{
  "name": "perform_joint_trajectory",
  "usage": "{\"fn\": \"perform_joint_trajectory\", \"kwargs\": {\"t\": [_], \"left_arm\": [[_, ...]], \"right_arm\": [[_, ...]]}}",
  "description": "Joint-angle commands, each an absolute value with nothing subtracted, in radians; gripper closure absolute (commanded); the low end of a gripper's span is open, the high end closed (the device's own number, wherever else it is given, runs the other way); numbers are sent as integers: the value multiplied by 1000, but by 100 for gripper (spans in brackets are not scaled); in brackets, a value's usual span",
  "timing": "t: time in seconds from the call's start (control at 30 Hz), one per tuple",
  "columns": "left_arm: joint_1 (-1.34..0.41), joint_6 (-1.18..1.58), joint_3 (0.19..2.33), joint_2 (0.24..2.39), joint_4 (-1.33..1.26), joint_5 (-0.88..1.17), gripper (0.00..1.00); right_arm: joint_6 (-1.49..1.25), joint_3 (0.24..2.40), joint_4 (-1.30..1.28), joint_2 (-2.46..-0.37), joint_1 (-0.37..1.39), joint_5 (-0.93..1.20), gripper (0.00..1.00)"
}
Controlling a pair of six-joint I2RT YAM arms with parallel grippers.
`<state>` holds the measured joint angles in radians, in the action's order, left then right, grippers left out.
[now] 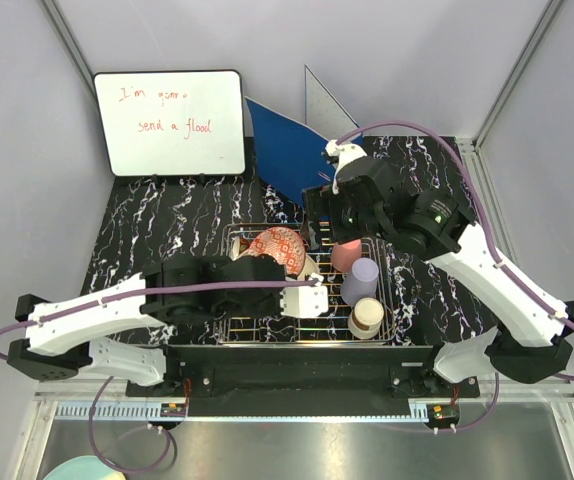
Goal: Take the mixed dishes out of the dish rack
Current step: Pick up the bowl from the dish rack.
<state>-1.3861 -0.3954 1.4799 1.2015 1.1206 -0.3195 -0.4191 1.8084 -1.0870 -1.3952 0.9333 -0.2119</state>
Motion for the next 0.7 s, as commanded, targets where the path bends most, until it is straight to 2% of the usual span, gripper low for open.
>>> {"fn": "perform_joint_trajectory", "kwargs": {"t": [0.0,0.3,0.43,0.53,0.57,0.63,0.67], "left_arm": [[-1397,-443,1535,1203,1074,-362,100],[-1405,-456,1552,1227,1066,-361,100],[-1407,-456,1555,1233,1058,-357,100],[-1410,-454,1560,1233,1052,-351,100],[-1411,-453,1559,1233,1051,-353,100],[-1413,-449,1555,1232,1052,-354,100],[-1413,-449,1552,1230,1049,-354,100]], "right_arm": [[-429,1833,-1109,-1413,940,-108,9],[-431,1799,-1088,-1437,940,-54,11],[-423,1787,-1081,-1459,939,-48,16],[-423,1769,-1075,-1471,939,-52,27],[-422,1758,-1068,-1470,940,-55,36],[-423,1746,-1058,-1467,939,-55,46],[-423,1738,-1057,-1466,939,-54,57]]}}
